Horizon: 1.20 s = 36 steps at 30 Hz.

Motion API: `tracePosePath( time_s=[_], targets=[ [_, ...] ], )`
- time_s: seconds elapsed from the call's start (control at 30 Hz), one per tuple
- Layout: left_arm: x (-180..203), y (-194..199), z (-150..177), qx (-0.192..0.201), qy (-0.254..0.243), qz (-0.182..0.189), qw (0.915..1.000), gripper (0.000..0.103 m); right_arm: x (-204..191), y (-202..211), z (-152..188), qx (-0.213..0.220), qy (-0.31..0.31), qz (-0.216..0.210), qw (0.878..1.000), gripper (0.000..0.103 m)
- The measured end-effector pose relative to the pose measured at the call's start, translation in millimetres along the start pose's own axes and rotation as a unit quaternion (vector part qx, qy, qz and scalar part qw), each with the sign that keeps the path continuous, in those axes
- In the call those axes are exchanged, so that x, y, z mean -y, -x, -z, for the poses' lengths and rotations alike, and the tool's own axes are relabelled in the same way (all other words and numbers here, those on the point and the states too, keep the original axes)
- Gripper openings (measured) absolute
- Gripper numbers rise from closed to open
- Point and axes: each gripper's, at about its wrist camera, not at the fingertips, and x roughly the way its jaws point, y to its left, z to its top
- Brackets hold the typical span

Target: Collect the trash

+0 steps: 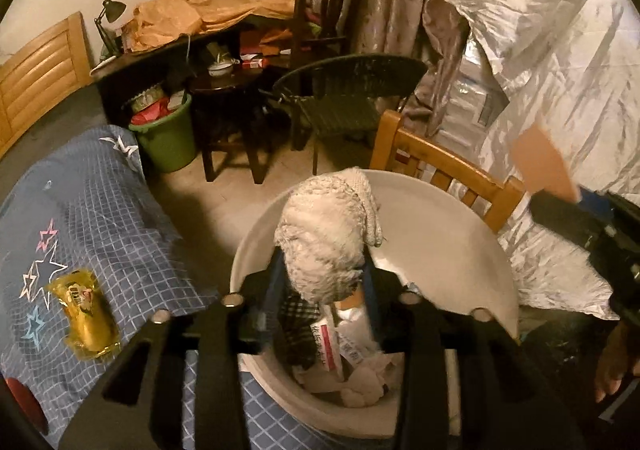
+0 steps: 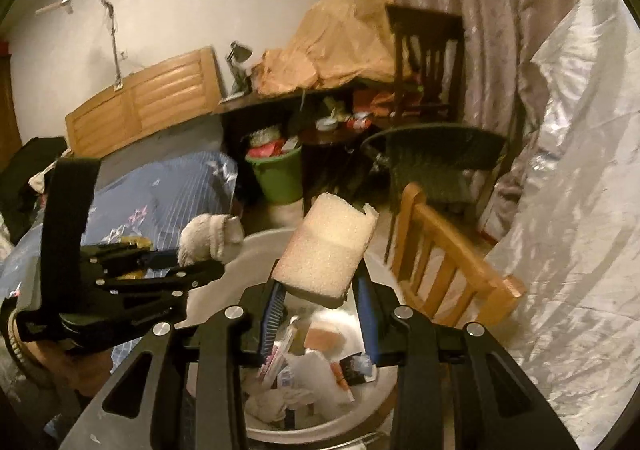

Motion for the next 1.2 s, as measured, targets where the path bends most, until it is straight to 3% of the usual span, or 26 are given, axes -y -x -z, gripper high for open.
tracePosePath(
  time_s=[0.03,0.07,0.1,0.2,0.5,0.7,0.9,1.0,1.2],
  targets=[
    [-2.6,0.2,0.2,0.001,0.003,-0.006,1.0,0.064,-2.3,-5.8,1.7,-0.008,0.001,0.004,1.0,0.046],
    [-5.2,0.7,0.7,0.006,0.007,-0.011,0.9999,0.068,-4.4,-8.7,3.3,-0.011,0.0,0.009,1.0,0.062],
    [-6.9,2.1,0.5,0.008,0.008,-0.012,0.9999,0.069,-4.3,-10.3,5.0,-0.009,-0.004,0.01,1.0,0.067],
    [-6.8,3.6,0.7,0.008,0.005,-0.015,0.9998,0.076,-6.6,-9.1,10.7,-0.005,-0.011,0.012,1.0,0.067],
    [5.2,24.5,13.2,0.032,0.001,-0.036,0.9989,0.08,-11.3,24.3,29.8,0.012,-0.02,0.051,0.998,0.07],
    [11.6,45.9,30.9,0.032,0.004,-0.028,0.9991,0.082,-13.2,38.0,53.7,-0.014,-0.025,0.075,0.997,0.076],
    [17.0,53.6,43.2,0.017,0.008,0.0,0.9998,0.083,-4.1,63.6,67.6,-0.014,-0.056,0.085,0.995,0.081],
    [19.7,53.6,46.6,0.01,0.009,0.009,0.9999,0.089,-3.0,75.6,71.4,-0.012,-0.056,0.089,0.994,0.083],
    [25.0,63.9,51.1,0.045,-0.005,0.004,0.9989,0.089,0.7,88.8,74.1,-0.002,-0.067,0.09,0.994,0.086]
  ],
)
